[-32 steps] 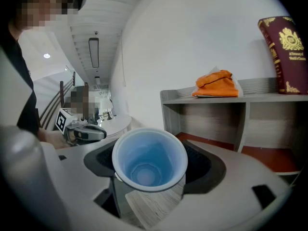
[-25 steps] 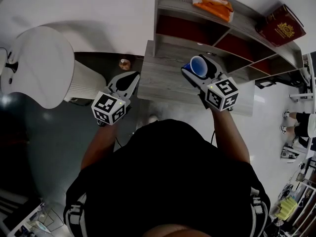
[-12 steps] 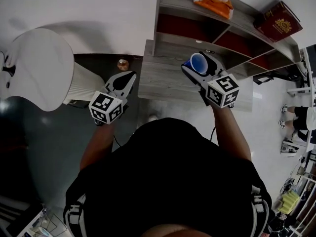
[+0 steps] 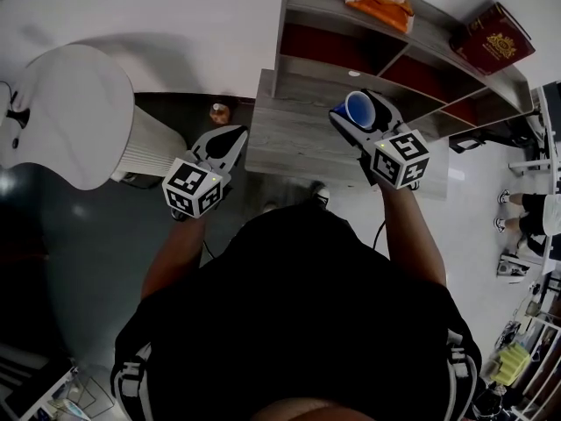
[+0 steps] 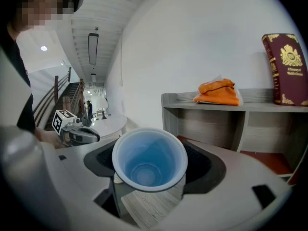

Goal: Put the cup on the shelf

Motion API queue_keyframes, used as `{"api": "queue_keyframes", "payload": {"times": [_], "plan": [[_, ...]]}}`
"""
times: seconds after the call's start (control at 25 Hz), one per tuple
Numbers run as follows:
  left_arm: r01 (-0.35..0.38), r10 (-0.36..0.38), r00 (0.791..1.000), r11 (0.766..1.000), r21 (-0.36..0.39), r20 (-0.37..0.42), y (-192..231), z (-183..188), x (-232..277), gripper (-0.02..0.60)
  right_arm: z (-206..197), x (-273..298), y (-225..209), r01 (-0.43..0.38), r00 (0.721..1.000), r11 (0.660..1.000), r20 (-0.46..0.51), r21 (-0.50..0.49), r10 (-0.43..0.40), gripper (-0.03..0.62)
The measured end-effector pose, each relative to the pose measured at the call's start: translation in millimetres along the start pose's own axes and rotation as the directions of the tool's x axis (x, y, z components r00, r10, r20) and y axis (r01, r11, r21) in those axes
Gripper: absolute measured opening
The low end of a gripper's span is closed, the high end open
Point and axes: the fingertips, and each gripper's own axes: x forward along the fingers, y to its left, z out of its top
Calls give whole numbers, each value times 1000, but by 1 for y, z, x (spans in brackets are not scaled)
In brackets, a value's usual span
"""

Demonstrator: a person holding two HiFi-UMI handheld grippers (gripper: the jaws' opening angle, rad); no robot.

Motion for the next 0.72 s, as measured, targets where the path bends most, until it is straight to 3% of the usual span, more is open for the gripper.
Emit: {"api": "queue_keyframes", "payload": {"times": [0.72], "plan": [[-60, 60, 998, 998, 4, -26, 4, 8, 37, 17, 2, 23, -63, -25, 999, 999, 23, 26, 24, 382]]}}
